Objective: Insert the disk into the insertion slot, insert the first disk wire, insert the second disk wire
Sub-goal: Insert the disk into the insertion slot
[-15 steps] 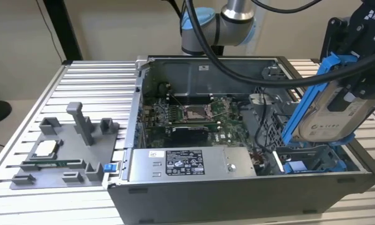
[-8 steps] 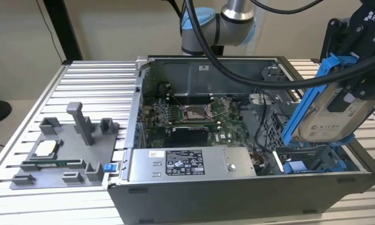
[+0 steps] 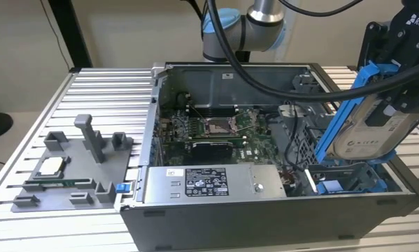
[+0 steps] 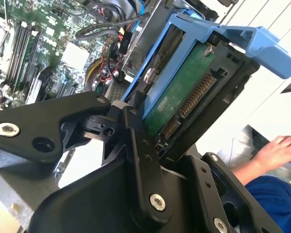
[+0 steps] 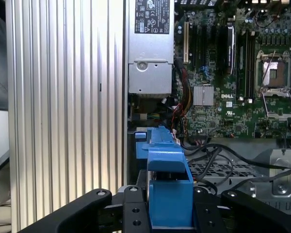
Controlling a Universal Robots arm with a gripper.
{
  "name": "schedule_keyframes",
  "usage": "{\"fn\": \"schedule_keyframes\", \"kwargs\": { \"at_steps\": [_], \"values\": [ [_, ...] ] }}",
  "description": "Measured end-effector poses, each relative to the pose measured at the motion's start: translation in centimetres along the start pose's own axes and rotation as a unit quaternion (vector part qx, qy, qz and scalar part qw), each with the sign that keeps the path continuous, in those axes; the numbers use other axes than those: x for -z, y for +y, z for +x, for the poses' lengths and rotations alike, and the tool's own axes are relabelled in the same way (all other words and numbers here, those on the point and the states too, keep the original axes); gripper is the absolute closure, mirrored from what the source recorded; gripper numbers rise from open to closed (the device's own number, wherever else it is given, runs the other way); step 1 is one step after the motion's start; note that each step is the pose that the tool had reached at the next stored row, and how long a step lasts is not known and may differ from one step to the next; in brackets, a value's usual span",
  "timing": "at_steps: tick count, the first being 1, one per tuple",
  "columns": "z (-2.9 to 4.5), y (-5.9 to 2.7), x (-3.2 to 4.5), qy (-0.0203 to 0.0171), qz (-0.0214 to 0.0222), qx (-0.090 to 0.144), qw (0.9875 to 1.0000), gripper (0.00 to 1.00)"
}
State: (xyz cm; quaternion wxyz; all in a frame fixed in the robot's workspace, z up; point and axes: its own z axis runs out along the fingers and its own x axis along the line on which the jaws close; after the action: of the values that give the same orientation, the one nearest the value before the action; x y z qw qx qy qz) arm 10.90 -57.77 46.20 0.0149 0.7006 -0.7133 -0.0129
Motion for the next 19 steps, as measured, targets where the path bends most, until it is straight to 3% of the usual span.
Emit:
{"fn": "schedule_keyframes", "kwargs": {
  "at_steps": [19],
  "values": [
    [0.08, -1.0, -1.82, -0.0008, 0.0, 0.0, 1.0, 1.0]
  ]
}}
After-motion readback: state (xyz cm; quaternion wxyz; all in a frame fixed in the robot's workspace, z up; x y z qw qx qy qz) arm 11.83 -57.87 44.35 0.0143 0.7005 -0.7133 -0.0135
